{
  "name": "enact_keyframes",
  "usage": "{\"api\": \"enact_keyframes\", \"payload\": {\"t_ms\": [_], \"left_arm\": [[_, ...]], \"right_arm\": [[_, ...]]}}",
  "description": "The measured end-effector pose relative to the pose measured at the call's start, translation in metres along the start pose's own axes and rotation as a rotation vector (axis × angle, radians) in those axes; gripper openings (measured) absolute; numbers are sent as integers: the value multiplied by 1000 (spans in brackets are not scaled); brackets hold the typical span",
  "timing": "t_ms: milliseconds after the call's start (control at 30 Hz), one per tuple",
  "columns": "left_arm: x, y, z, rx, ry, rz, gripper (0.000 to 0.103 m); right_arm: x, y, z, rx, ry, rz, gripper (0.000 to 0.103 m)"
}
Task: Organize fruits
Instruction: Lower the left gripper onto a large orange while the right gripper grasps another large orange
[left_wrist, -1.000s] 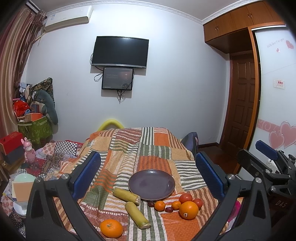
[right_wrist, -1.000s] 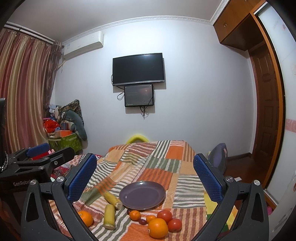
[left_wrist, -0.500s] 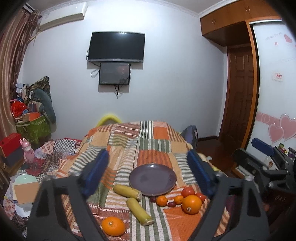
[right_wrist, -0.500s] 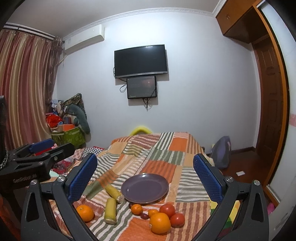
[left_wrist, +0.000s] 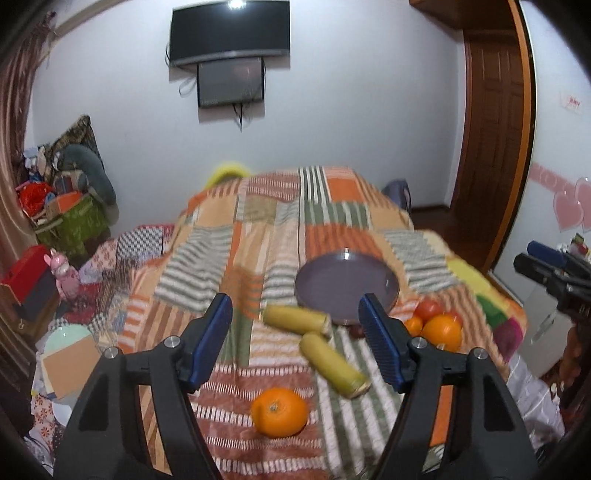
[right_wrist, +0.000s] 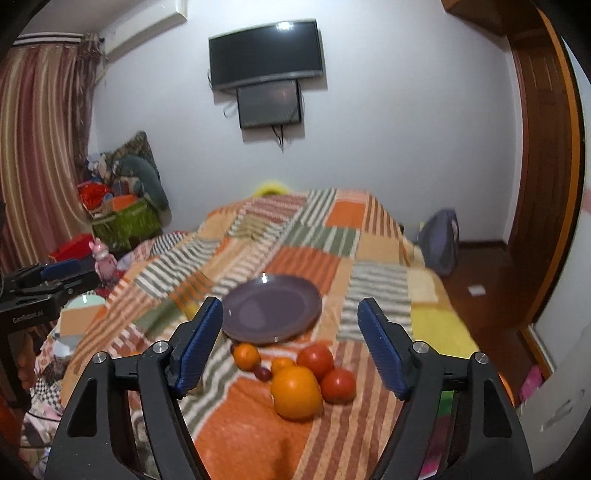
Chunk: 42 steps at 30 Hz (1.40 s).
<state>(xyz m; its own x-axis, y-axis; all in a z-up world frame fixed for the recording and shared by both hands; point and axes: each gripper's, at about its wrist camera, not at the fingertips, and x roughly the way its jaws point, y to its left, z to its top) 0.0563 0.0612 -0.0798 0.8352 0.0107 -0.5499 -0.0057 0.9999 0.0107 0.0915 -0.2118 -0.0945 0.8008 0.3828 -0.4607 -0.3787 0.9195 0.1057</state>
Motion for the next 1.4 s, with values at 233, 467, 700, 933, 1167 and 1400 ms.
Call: {"api": "enact_keyframes", "payload": {"t_ms": [233, 467, 700, 933, 1167, 1400], "left_arm": [[38, 20, -25, -26, 162, -8, 73], [69, 40, -53, -70, 277, 0, 81], [93, 46, -79, -111, 375, -20, 81], [107, 46, -95, -134, 422, -62, 85], [119, 42, -97, -118, 457, -90, 85], [130, 36, -103, -90, 484, -77, 83]], "right_arm": [[29, -12, -19, 27, 174, 3, 73], [56, -23, -39, 76, 288, 30, 73], [76, -21, -51, 88, 368, 33, 66], [89, -18, -57, 98, 419, 64, 60], [99, -13, -56, 65, 422, 31, 63], [110, -15, -58, 40, 434, 0, 63]]}}
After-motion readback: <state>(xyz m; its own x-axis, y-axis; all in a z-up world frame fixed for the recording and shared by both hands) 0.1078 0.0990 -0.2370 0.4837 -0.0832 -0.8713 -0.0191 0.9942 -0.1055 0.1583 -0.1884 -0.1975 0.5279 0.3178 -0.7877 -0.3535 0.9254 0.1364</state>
